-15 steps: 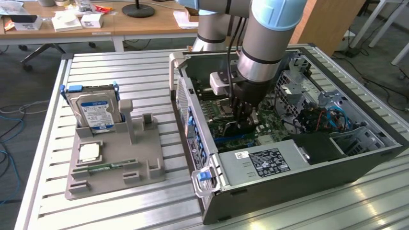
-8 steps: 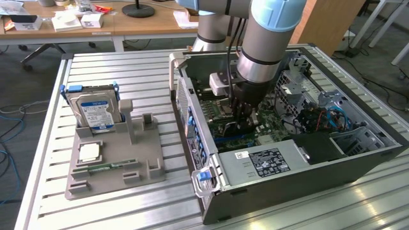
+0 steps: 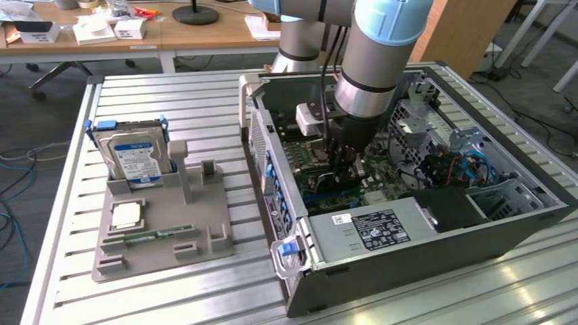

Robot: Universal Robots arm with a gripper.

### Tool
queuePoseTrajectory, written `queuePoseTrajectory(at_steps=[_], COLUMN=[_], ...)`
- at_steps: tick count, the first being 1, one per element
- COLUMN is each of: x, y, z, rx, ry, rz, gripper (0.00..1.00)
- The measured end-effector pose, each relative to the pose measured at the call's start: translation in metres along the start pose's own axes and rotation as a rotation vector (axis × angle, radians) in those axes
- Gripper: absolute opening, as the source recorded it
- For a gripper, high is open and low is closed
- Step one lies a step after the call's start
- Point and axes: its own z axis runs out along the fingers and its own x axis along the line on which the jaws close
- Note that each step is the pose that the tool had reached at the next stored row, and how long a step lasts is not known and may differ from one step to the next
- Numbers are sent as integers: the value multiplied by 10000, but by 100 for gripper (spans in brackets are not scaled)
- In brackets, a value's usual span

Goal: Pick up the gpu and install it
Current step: 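Insert the gpu into the slot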

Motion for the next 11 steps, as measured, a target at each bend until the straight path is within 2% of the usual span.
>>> queuePoseTrajectory(at_steps=[11], x=[-21], y=[1], z=[0], rx=[2], ry=[32], rz=[48], gripper=[27])
